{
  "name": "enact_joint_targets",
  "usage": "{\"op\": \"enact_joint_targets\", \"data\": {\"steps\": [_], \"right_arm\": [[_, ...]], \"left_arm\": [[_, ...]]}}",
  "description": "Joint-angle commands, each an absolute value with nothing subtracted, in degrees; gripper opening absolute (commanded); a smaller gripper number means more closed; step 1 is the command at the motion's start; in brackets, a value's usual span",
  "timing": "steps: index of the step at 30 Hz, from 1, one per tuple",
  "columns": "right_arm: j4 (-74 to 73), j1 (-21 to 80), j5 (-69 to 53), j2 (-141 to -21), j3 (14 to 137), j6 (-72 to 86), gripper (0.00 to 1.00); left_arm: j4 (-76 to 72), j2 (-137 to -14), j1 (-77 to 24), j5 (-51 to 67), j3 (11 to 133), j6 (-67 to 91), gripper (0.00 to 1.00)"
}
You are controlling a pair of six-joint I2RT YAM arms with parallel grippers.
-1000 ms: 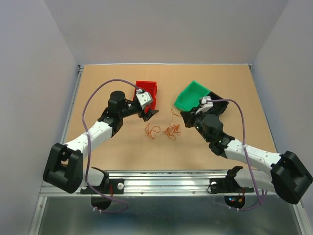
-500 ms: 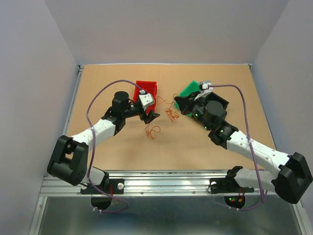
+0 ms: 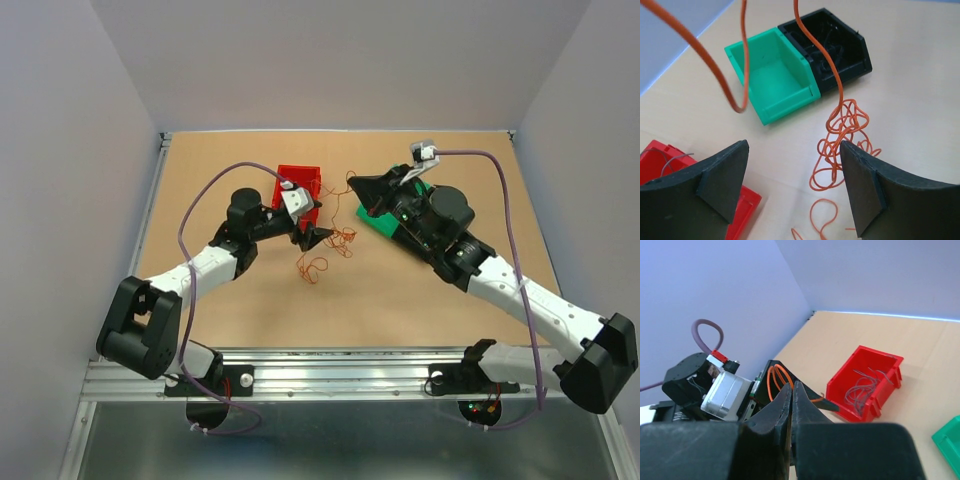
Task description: Untangle the cables
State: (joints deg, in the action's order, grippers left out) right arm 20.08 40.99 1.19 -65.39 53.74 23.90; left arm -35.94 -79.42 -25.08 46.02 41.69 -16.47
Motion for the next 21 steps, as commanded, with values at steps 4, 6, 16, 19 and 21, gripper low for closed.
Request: {"op": "enact_joint_targets", "data": {"steps": [4,6,16,19,21], "right_arm": [[21.2,41.6,-3.8,-68.2,60.5,26.3,0.01],[21.4,41.5,-3.6,-69.0,61.4,26.5,0.01],[21.0,41.5,-0.3,-70.1,67.6,27.2,0.01],[19.5,41.6,2.8,-69.2,70.6,26.6,0.01],[18.5,41.5,3.7,-68.6,72.8,26.2,0.01]], "left_arm": [[-48.3,-80.5,-26.6,50.1,41.8,-8.5,0.75],[-47.4,-81.4,-27.2,50.4,42.3,-9.5,0.65],[-37.5,-84.6,-30.3,47.6,43.9,-19.9,0.17],[-36.0,-86.0,-30.3,46.4,44.3,-21.4,0.17],[-35.5,-86.7,-30.4,45.9,44.8,-22.0,0.17]]}}
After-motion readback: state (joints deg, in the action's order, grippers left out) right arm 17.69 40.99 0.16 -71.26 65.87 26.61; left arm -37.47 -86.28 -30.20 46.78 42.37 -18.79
